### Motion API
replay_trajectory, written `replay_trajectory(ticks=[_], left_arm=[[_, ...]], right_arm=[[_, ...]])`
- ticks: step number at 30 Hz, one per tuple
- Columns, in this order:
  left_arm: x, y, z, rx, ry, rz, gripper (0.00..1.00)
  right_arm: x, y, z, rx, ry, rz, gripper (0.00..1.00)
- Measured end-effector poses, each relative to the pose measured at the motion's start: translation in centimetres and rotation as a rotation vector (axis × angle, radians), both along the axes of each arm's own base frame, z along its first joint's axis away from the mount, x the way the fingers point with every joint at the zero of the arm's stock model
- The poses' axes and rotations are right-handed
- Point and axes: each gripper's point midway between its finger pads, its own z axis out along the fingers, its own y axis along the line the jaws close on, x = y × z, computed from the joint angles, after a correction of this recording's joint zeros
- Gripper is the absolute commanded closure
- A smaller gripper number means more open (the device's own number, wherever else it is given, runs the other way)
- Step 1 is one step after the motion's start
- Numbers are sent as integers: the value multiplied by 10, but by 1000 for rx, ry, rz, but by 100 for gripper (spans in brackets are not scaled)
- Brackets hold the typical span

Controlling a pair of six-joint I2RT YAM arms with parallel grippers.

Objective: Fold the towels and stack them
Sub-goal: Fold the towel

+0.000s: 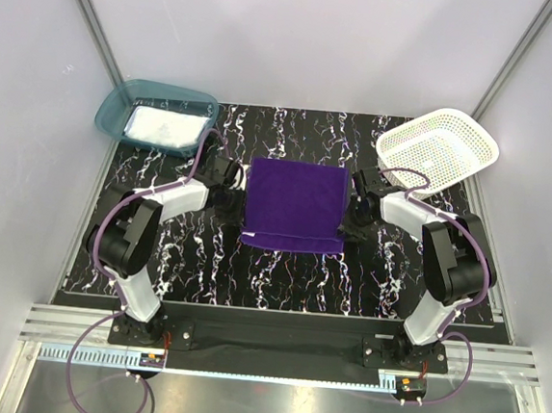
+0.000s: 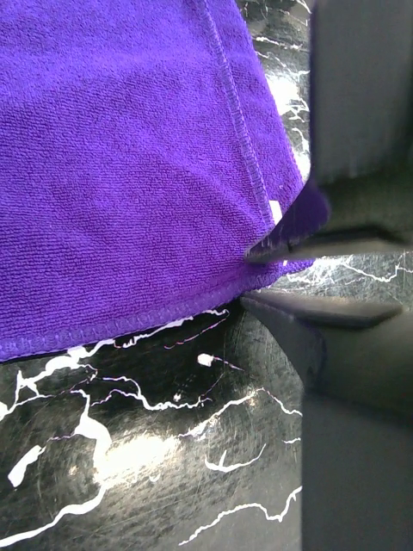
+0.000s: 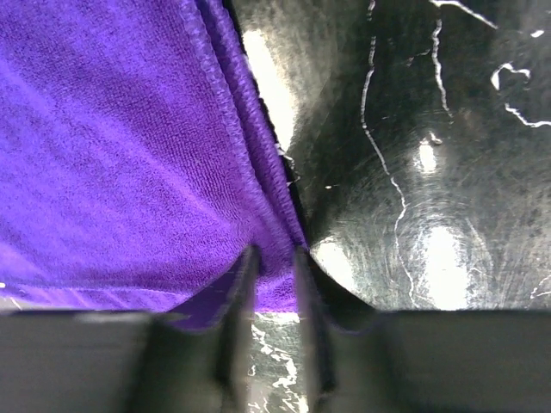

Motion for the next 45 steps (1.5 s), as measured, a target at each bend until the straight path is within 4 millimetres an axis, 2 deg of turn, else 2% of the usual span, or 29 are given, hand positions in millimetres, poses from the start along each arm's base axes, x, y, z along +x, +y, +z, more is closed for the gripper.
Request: replay_trajectory(ticks=[5, 6, 9, 11, 16, 20, 27, 28, 30, 32, 36, 38, 41, 42, 45], left_arm=[[0, 0, 0, 0, 0, 2, 92], [0, 0, -1, 0, 1, 3, 100], [0, 0, -1, 4, 4, 0, 100], [-1, 0, 0, 7, 8, -1, 100], [-1, 0, 5, 21, 13, -10, 100], [1, -4, 11, 32, 4, -25, 100], [1, -6, 17, 69, -6, -48, 100], [0, -6, 18, 76, -5, -49, 100], [0, -6, 20, 85, -3, -50, 100], [0, -6, 22, 88, -1, -50, 100], [-3, -8, 33, 73, -4, -58, 100], [-6, -11, 46, 49, -19, -64, 100], [-9, -17, 64, 1, -63, -76, 100], [-12, -18, 64, -11, -70, -80, 100], [-27, -16, 47, -15, -38, -89, 100]], right_arm=[[1, -4, -1, -24, -5, -12, 83], [1, -5, -1, -26, -6, -12, 84], [2, -5, -1, -26, -7, -12, 92], [2, -5, 0, -27, -9, -9, 94], [3, -8, 1, -47, -14, -6, 82], [4, -9, 5, -56, -18, 4, 92], [9, -8, 14, -60, -32, 19, 90], [9, -9, 15, -63, -35, 22, 91], [9, -10, 17, -72, -37, 32, 100], [10, -11, 20, -80, -39, 41, 100], [12, -11, 32, -86, -41, 59, 100], [12, -10, 41, -77, -53, 73, 100], [7, -7, 49, -49, -71, 94, 100], [2, -6, 48, -35, -70, 101, 100], [-17, -6, 31, -9, -34, 115, 100]])
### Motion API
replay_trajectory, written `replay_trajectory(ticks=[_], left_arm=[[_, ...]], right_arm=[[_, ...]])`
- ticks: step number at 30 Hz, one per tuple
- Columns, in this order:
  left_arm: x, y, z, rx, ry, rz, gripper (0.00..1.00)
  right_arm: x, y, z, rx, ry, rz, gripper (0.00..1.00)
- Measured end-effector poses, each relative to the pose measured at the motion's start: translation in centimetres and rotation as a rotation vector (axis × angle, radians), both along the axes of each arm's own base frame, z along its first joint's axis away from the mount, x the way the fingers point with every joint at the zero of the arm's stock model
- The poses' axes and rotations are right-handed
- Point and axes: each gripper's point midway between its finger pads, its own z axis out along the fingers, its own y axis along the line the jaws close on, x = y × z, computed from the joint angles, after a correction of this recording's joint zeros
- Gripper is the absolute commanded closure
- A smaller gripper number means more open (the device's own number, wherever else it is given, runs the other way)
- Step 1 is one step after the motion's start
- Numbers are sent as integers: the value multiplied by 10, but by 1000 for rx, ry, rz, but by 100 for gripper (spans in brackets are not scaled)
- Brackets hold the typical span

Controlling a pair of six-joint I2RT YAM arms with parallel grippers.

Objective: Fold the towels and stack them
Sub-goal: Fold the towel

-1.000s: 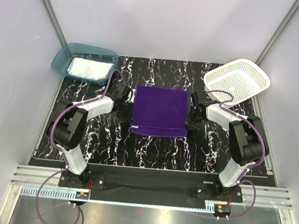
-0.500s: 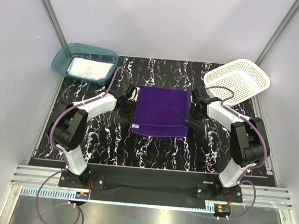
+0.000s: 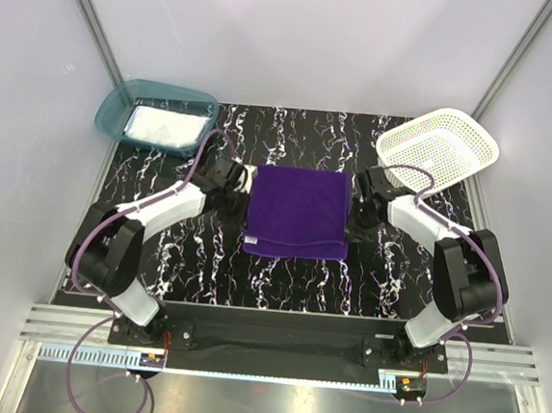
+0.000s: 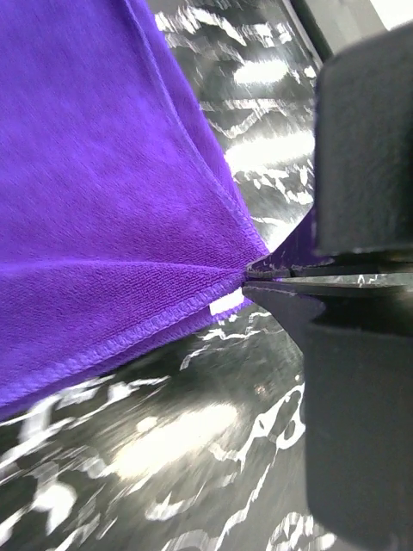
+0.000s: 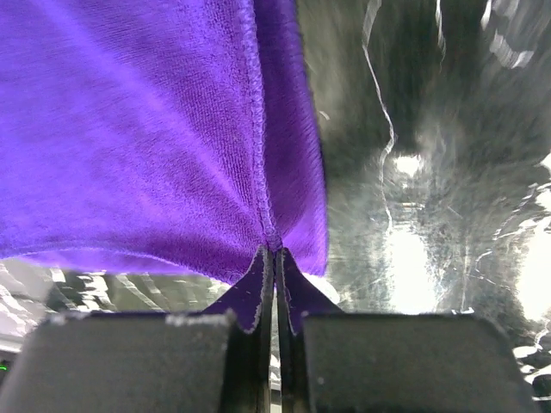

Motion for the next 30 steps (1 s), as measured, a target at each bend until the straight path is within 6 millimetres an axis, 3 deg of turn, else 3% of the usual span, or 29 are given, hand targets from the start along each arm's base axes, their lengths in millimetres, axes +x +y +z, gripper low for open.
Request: replay_trajectory(ticks=[4, 8, 11, 15, 17, 20, 22, 26, 28, 30], left_arm=[[-28, 10, -35, 38, 115, 0, 100], [-30, 11, -37, 51, 138, 1, 100], [-17, 6, -18, 47, 110, -5, 100], [12, -7, 34, 4, -5, -12, 100], [11, -10, 54, -38, -55, -17, 100], [-8, -10, 63, -89, -81, -23, 100], [-27, -10, 48, -102, -48, -27, 100], [-65, -2, -10, -68, 100, -22, 100], [-84, 6, -33, -38, 178, -10, 100], [-92, 9, -43, -27, 213, -5, 100]], right_arm=[[-22, -3, -26, -4, 77, 11, 100], [-18, -2, -25, -3, 70, 27, 100], [-4, 1, -8, -5, 33, 46, 100], [25, 8, 34, 1, -67, 73, 100], [23, 8, 49, 18, -105, 80, 100], [3, 5, 53, 40, -114, 84, 100], [-16, 1, 41, 53, -89, 83, 100], [-56, -7, -3, 48, 35, 69, 100], [-71, -10, -18, 43, 86, 60, 100], [-76, -11, -25, 38, 107, 58, 100]])
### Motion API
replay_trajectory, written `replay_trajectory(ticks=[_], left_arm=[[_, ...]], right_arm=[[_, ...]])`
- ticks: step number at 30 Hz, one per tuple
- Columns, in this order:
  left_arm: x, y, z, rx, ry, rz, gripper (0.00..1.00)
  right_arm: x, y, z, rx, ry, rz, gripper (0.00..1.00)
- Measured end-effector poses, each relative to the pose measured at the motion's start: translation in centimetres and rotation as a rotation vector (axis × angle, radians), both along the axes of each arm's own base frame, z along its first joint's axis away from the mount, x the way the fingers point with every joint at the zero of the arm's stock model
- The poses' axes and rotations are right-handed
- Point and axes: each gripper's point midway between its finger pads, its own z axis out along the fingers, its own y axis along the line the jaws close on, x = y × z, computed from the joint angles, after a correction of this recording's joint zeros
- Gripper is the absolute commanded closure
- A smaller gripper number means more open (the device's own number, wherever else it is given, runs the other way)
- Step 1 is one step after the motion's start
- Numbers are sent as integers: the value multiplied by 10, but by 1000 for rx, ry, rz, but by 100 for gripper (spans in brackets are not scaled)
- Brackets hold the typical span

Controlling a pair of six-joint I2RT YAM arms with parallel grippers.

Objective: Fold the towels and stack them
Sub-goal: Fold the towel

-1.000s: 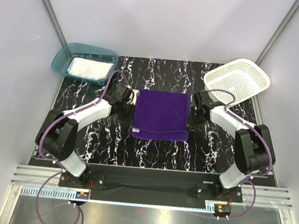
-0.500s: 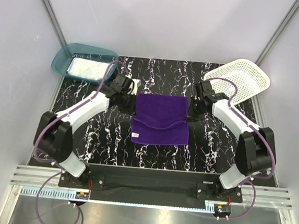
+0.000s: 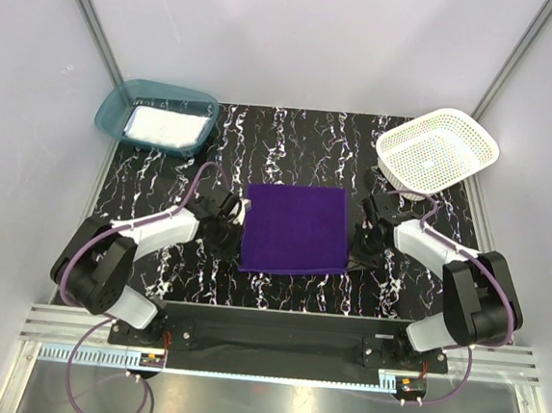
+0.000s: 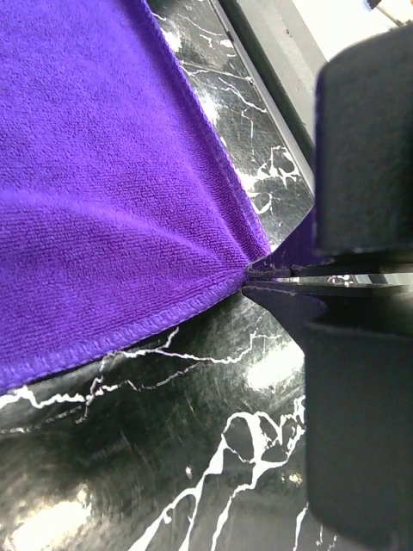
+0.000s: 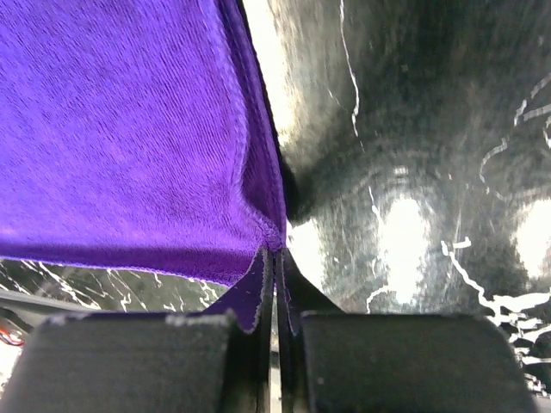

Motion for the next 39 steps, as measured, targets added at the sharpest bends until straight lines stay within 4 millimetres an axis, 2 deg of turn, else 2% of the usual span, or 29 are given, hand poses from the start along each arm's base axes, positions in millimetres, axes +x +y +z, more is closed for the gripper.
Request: replay_trajectory(ticks=[6, 7, 9, 10, 13, 16, 18, 21, 24, 28, 30, 32, 35, 39], left_arm=[[7, -4, 1, -13, -32, -3, 100], [7, -4, 1, -11, -34, -3, 97], [7, -4, 0, -8, -36, -6, 79], [7, -4, 0, -4, -38, -11, 76], [6, -2, -2, 11, -37, -13, 65], [7, 0, 2, 30, -34, -12, 63], [14, -2, 12, 34, -55, -14, 59], [39, -12, 36, 7, -138, -13, 59], [67, -21, 55, -25, -206, -11, 61], [112, -17, 50, -33, -209, 23, 60], [132, -8, 40, -21, -193, 40, 57], [151, -1, 34, -4, -191, 37, 53], [182, 4, 39, 9, -226, 0, 50], [218, 5, 61, 19, -330, -99, 49]], right_arm=[[10, 3, 0, 12, -38, 0, 100], [10, 4, 0, 13, -41, 0, 93], [10, 3, -1, 13, -43, -2, 81], [10, 3, -1, 13, -41, -5, 72], [9, 1, -1, 3, -39, -11, 69], [6, -3, 6, -14, -45, -24, 68], [8, -5, 17, -20, -62, -32, 68], [22, 0, 38, 4, -126, -37, 69], [32, 9, 45, 47, -160, -31, 71], [36, 15, 24, 59, -125, -32, 73], [31, 14, 7, 49, -90, -41, 73], [22, 10, -7, 32, -45, -57, 68], [22, 11, -6, 38, -47, -64, 59], [36, 10, 7, 20, -89, -33, 49]])
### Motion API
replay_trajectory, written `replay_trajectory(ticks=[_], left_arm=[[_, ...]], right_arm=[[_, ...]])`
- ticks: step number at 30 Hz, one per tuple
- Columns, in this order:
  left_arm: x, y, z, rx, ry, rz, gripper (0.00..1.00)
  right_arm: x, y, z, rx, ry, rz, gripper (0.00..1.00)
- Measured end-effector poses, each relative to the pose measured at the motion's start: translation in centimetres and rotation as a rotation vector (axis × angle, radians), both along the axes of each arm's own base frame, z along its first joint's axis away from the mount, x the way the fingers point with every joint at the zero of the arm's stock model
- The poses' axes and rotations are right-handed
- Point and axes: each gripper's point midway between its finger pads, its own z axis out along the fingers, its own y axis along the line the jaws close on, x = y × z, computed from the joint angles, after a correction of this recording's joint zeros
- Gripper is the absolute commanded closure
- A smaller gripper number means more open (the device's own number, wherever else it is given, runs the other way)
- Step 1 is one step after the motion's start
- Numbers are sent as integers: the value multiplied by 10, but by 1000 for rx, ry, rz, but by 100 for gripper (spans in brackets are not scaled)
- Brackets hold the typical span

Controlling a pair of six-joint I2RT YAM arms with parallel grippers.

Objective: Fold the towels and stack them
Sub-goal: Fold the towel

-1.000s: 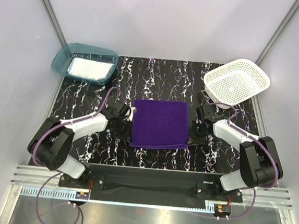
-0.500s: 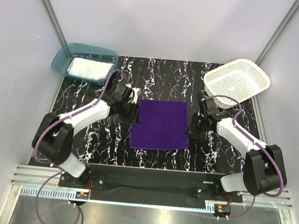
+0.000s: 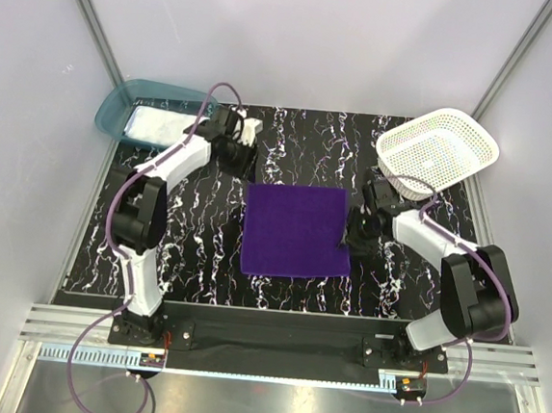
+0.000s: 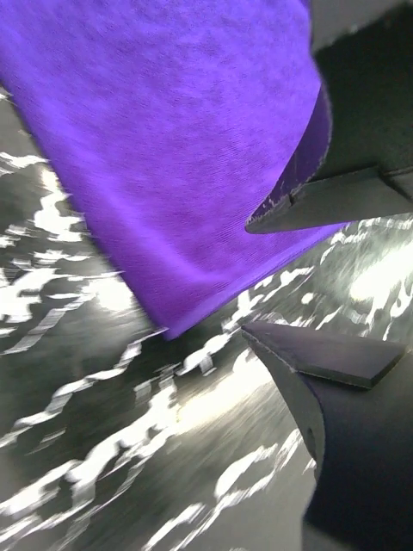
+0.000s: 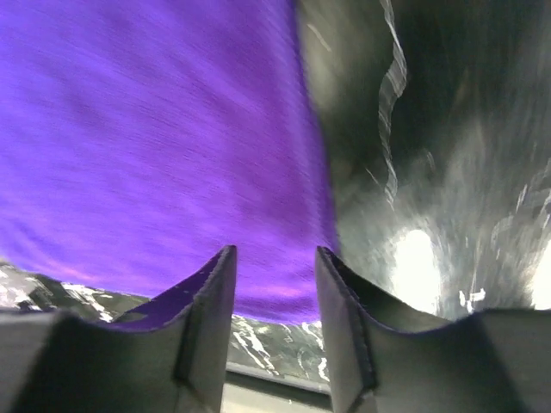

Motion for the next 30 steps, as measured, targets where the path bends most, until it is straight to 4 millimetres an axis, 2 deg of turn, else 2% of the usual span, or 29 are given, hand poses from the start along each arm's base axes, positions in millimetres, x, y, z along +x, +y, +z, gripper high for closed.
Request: replay_trajectory(ticks=[1, 3, 7, 10, 13, 16, 17, 22, 25, 30], left_arm=[[7, 0, 5, 2, -22, -24, 48], [21, 0, 13, 6, -63, -78, 48], [39, 2, 9, 29, -93, -174, 47], [43, 3, -11, 45, -67, -238, 45], [36, 5, -33, 59, -20, -286, 43], [30, 7, -50, 73, 22, -322, 43], [30, 6, -53, 74, 30, -333, 43], [40, 4, -59, 88, 36, -377, 46], [47, 4, -61, 96, 23, -401, 53], [47, 4, -61, 98, 25, -438, 65]], right_arm=[[8, 2, 7, 5, -27, 16, 49], [38, 9, 31, 29, -108, 77, 46], [114, 18, 66, 47, -270, 186, 37], [161, 16, 71, 27, -332, 277, 30], [188, 11, 61, 11, -335, 369, 30], [202, 7, 45, 7, -311, 461, 34], [205, 7, 40, 8, -303, 491, 39], [214, 11, 20, 51, -265, 626, 45], [214, 14, 11, 71, -252, 683, 52], [212, 8, 4, 93, -232, 723, 53]])
